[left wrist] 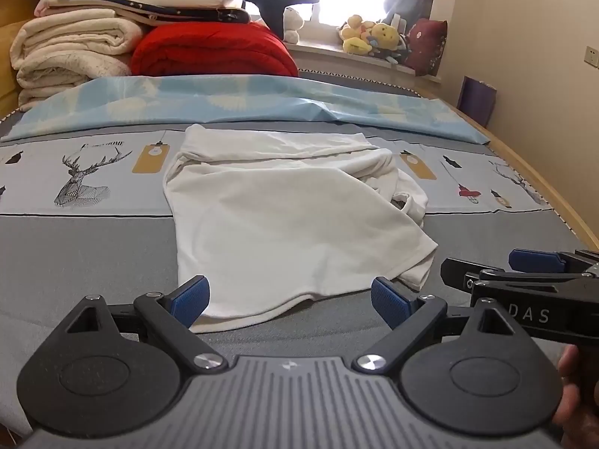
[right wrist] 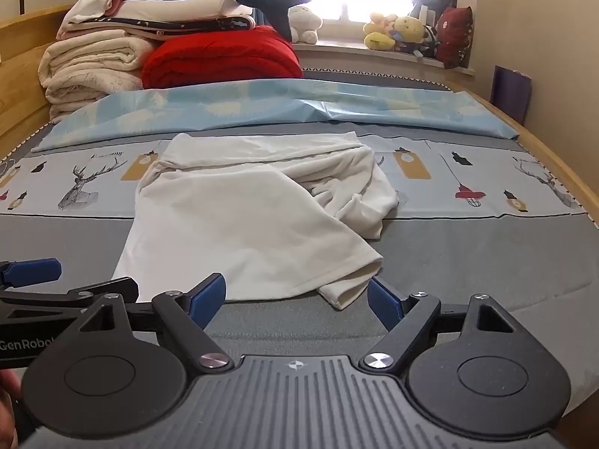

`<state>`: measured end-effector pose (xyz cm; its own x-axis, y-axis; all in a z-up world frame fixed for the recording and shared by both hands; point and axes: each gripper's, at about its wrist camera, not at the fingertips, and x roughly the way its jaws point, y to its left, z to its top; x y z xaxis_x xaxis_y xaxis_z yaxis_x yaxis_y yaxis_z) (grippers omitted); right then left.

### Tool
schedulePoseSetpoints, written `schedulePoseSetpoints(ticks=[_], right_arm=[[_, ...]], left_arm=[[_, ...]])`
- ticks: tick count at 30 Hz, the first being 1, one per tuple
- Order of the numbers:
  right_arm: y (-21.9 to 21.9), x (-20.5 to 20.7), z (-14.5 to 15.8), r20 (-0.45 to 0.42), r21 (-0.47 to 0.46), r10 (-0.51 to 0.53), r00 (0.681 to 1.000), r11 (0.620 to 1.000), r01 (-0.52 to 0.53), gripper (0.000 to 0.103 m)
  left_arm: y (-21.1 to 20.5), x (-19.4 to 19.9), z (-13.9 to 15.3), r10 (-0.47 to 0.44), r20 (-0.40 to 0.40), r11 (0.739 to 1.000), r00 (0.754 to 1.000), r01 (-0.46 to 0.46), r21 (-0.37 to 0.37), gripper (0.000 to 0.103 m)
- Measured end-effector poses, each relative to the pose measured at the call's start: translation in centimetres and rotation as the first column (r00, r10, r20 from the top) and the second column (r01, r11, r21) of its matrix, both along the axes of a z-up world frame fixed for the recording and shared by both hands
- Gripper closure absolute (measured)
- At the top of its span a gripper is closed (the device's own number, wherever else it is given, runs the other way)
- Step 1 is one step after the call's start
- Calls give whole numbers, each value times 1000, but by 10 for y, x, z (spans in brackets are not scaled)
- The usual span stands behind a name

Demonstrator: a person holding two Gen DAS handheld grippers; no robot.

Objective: Fold small clothes

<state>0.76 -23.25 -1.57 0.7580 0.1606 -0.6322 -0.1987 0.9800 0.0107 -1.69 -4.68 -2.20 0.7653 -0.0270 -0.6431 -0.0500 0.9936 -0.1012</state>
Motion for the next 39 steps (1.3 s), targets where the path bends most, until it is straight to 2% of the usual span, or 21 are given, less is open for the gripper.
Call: schedulePoseSetpoints(ticks=[39], right_arm=[[3, 4, -3, -5, -5, 0, 1000, 1000, 0, 19]], left_arm=[[0, -1, -3, 6, -14, 1000, 1000, -6, -4, 8]])
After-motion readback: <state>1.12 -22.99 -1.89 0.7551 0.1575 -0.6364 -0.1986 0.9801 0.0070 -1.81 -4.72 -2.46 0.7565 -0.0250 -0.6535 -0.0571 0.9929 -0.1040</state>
